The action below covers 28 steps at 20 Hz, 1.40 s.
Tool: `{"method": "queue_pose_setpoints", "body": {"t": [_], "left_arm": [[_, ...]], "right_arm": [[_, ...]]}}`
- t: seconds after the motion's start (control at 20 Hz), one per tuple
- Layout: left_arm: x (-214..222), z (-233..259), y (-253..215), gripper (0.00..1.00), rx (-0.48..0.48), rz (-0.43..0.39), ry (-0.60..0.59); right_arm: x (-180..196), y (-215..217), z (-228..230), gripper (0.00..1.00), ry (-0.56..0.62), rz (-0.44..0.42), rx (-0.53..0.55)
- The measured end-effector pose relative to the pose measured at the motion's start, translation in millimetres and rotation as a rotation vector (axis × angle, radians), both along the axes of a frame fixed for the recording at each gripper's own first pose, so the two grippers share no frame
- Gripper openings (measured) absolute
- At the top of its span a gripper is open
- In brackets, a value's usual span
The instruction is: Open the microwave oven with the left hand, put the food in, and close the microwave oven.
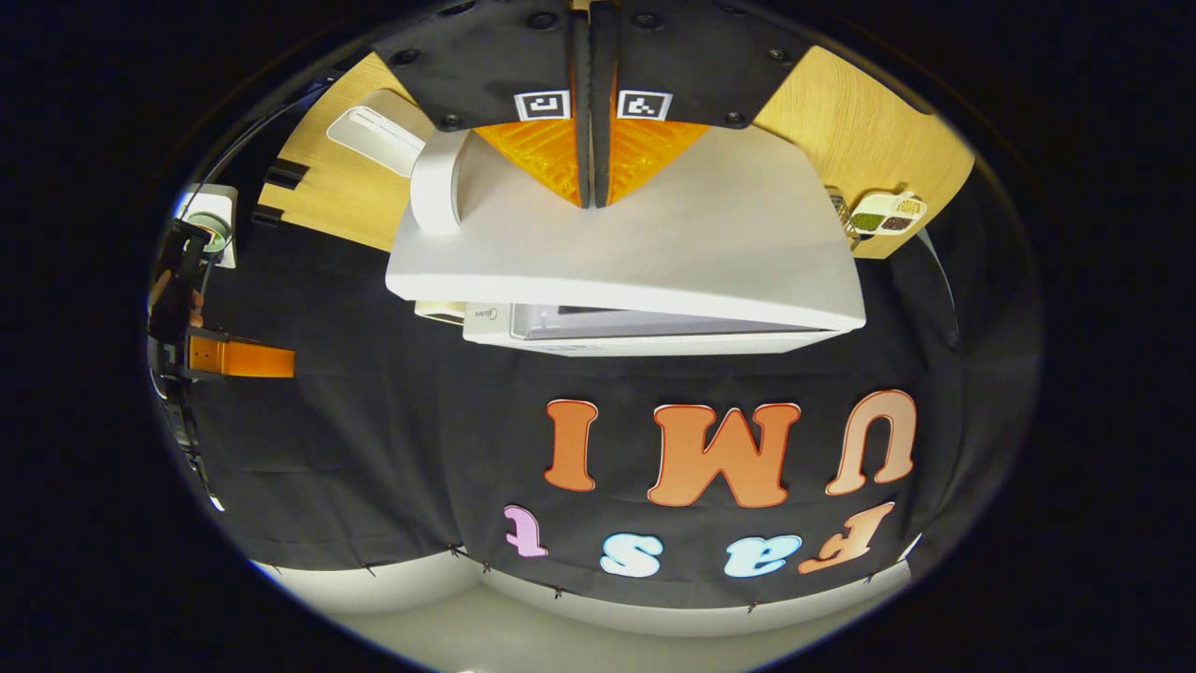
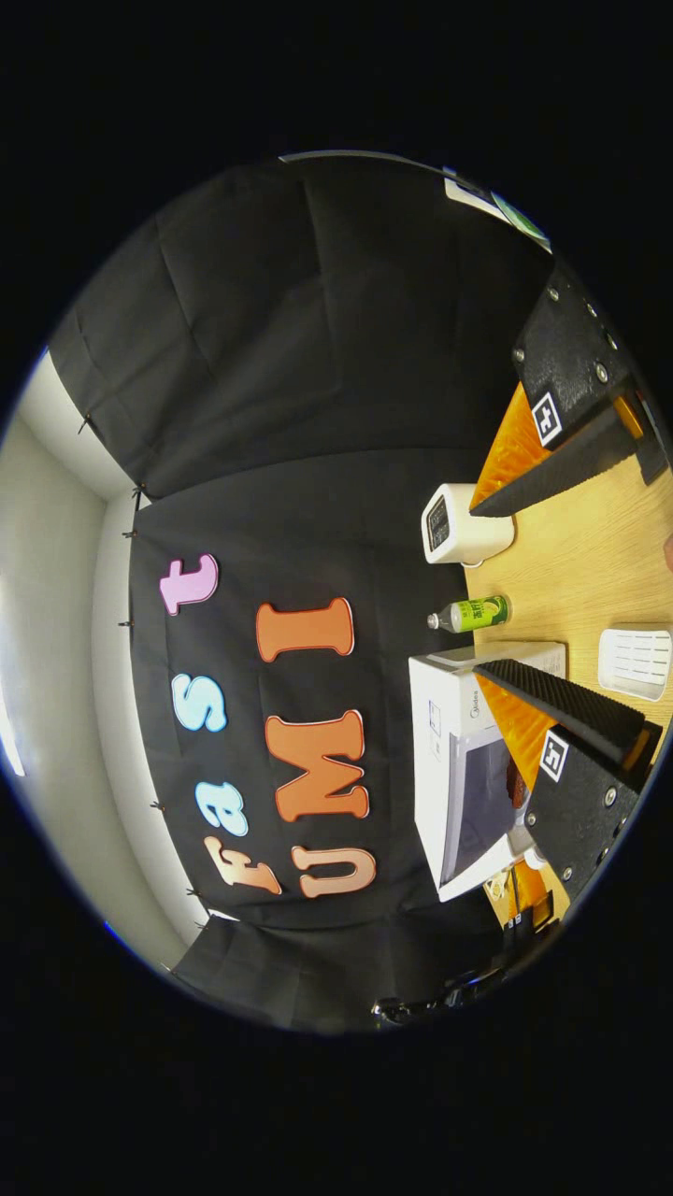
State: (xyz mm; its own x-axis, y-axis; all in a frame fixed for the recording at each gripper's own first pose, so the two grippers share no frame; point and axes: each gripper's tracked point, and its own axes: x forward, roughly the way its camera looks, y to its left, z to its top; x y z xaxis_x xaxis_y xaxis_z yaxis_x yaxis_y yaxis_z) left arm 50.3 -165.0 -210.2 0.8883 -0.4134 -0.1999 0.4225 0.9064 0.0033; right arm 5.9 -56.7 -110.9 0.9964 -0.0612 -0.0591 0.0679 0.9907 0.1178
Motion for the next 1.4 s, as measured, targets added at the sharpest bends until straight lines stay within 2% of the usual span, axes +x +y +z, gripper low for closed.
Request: {"method": "queue_pose_setpoints", "body": {"t": [0.05,0.35,0.6,0.85,0.95,1.0,1.15,1.25,1.3,1.35,1.4], "left_arm": [[6.3,-1.4,-5.7,0.05,0.001,0.001,0.004],[44.6,-11.7,-31.1,0.05,0.046,0.008,0.013],[72.6,-25.1,-33.5,0.05,0.030,0.085,0.015],[102.1,-23.1,-19.7,0.05,0.021,0.214,-0.025],[109.6,-32.3,-18.1,0.04,0.032,0.252,0.003],[110.6,-27.4,-19.5,0.02,0.025,0.261,-0.020],[112.7,-25.8,-20.8,0.05,-0.001,0.270,-0.008],[116.7,-32.0,-19.0,0.04,0.035,0.268,0.034],[116.3,-28.2,-19.0,0.02,0.022,0.277,0.016],[115.4,-23.8,-20.1,0.05,0.033,0.263,0.014],[112.5,-30.0,-21.2,0.04,0.045,0.246,0.032]], "right_arm": [[-0.2,-3.6,0.2,0.95,-0.001,-0.006,0.001],[-3.2,-19.1,-7.0,0.95,0.009,-0.034,-0.008],[-3.5,-24.5,-12.7,0.95,0.024,-0.043,0.000],[-1.2,-22.8,-24.2,0.95,0.046,-0.036,-0.006],[0.1,-19.4,-26.5,0.95,0.053,-0.029,-0.005],[0.8,-18.4,-27.7,0.95,0.055,-0.027,-0.006],[2.1,-19.0,-30.2,0.95,0.062,-0.035,-0.002],[2.3,-14.2,-32.4,0.95,0.070,-0.023,-0.005],[2.4,-11.7,-33.1,0.95,0.074,-0.021,-0.015],[2.2,-12.6,-33.2,0.95,0.076,-0.024,-0.024],[2.0,-11.9,-31.6,0.95,0.077,-0.022,-0.026]]}}
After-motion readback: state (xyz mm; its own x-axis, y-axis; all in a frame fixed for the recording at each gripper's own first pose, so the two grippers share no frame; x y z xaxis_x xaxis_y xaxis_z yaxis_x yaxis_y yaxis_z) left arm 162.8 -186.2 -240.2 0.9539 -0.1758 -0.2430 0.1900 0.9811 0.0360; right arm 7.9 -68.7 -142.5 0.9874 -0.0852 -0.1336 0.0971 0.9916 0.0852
